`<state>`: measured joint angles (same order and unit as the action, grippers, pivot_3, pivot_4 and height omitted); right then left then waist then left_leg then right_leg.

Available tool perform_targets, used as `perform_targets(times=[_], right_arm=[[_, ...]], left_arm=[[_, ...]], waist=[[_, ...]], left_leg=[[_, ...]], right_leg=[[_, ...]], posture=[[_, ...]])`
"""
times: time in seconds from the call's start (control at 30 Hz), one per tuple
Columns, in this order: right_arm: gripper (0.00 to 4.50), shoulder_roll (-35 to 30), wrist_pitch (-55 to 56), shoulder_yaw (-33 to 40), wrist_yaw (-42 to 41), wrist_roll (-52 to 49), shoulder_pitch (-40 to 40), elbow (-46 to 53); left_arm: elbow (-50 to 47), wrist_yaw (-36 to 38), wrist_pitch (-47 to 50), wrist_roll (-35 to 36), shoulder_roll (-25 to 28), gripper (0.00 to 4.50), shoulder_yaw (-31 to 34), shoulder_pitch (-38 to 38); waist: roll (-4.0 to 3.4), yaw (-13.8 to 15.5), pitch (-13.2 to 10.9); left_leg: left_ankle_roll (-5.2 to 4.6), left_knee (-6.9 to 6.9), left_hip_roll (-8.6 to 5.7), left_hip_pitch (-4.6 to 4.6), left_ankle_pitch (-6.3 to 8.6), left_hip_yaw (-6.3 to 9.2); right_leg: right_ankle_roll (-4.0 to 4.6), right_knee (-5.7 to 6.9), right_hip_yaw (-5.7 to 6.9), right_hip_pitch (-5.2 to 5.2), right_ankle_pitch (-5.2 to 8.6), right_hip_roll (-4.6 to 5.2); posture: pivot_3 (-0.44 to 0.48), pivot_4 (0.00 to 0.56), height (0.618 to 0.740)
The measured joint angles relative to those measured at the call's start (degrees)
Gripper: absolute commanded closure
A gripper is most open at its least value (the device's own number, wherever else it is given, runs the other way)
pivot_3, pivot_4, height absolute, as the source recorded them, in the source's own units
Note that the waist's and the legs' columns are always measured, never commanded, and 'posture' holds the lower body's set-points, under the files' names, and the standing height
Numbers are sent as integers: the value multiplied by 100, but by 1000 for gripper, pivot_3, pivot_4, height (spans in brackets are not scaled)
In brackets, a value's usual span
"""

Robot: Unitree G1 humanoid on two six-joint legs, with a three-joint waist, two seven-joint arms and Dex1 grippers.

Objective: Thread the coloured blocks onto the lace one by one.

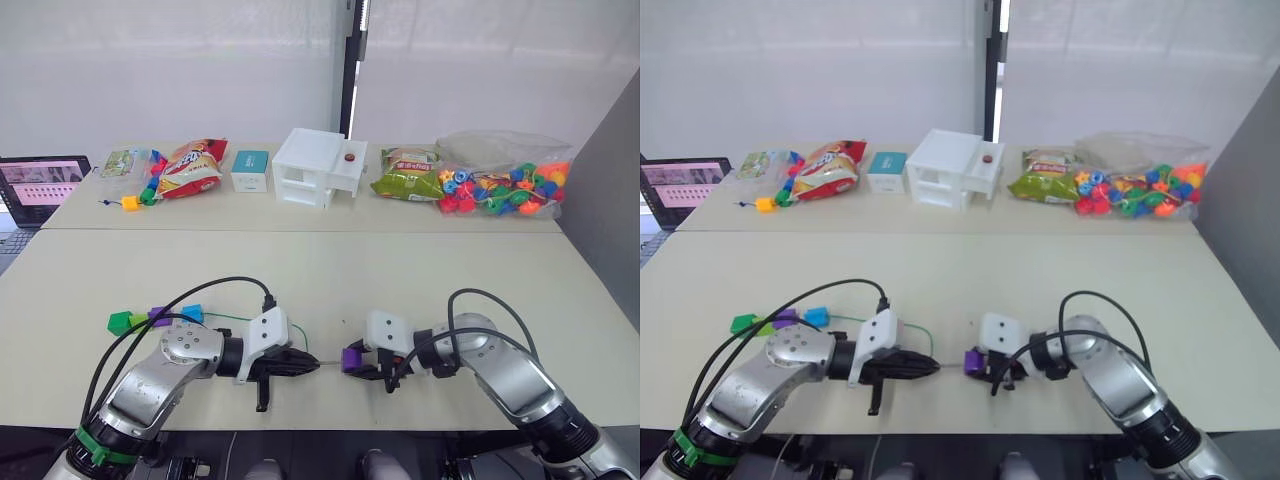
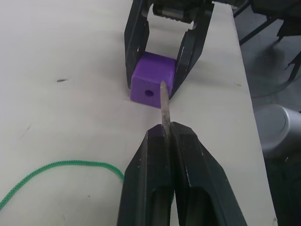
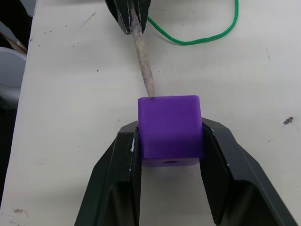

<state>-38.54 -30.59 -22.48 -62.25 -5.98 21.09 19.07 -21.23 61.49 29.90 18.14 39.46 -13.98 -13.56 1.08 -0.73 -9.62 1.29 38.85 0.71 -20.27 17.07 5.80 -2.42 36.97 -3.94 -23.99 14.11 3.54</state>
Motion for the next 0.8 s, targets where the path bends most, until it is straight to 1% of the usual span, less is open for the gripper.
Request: perform_targets(times=[0.23, 0.8], right_arm=[[3330, -6, 2, -4, -16, -3, 3, 0], [3330, -22, -3, -35, -31, -3, 11, 0]], left_arm=[[105, -13, -9, -19, -7, 4500, -12, 0], [264, -21, -126, -31, -210, 4500, -77, -59]], waist=[[0, -1, 0], [0, 4, 0]], left_leg=[[0, 0, 0, 0, 0, 0], [0, 1, 0, 0, 0, 0]], right_leg=[[0, 0, 0, -1, 0, 0], [0, 0, 0, 1, 0, 0]], posture=[[0, 150, 740], [0, 150, 740]])
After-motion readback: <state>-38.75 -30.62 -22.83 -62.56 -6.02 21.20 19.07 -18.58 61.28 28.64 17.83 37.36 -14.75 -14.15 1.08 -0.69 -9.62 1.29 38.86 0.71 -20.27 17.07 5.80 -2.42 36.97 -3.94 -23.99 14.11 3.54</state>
